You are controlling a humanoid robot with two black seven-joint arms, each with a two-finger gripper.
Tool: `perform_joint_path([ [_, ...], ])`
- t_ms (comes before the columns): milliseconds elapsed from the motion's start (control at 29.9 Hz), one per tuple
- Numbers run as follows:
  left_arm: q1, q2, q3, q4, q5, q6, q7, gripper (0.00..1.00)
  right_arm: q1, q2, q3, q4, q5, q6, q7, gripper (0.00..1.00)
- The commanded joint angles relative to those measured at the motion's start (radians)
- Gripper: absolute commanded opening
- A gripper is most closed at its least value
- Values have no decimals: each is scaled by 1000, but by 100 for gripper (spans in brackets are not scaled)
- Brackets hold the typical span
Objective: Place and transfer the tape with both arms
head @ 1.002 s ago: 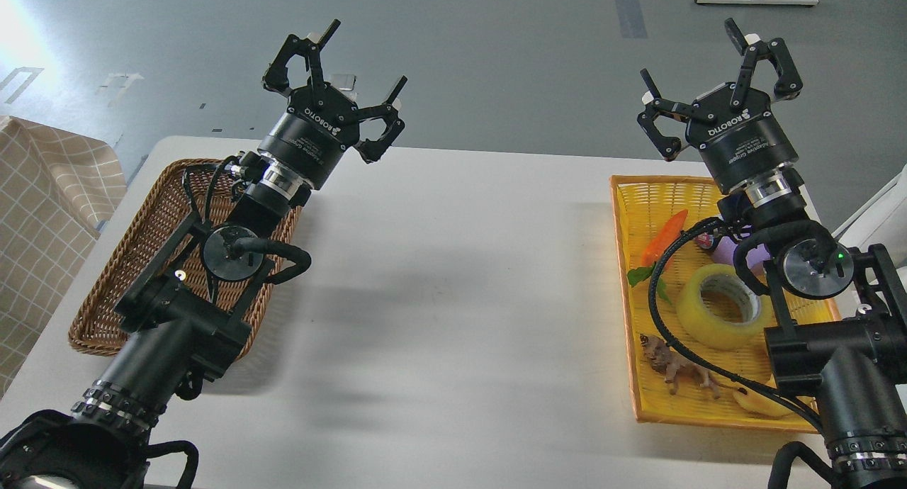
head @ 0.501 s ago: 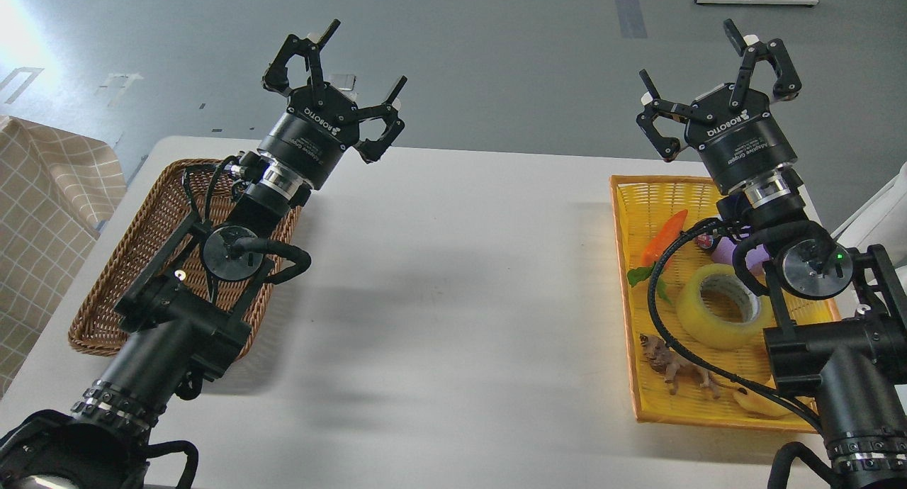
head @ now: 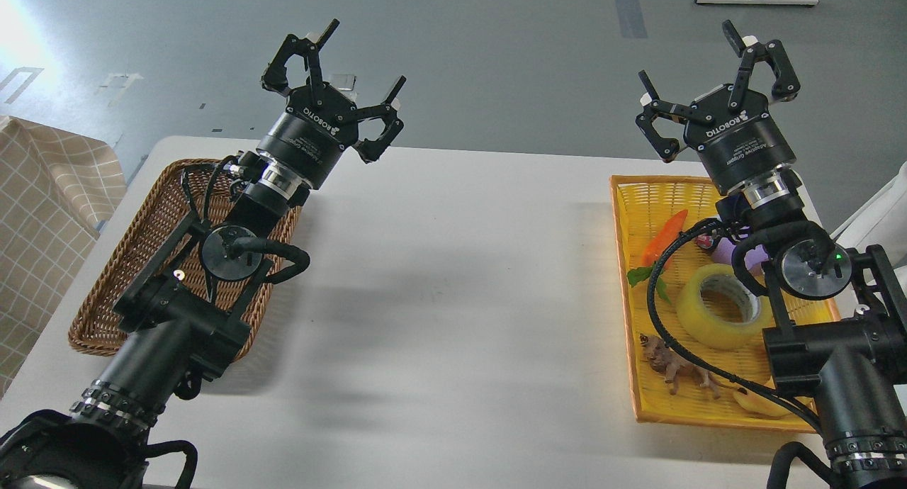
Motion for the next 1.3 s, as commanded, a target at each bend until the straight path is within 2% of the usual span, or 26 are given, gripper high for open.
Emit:
perform_joint_path([
  [0,0,-3,0,0,0,0,-1,98,0,-1,2,1,0,0,0,100],
  [936,0,-1,-1,0,0,0,-1,98,6,-8,-35,3,-12,0,-3,100],
  [1103,0,2,-1,0,0,0,1,98,18,-73,-135,3,-21,0,-3,100],
  [1270,0,1,-1,0,0,0,-1,98,58,-208,-310,4,-32,0,-3,100],
])
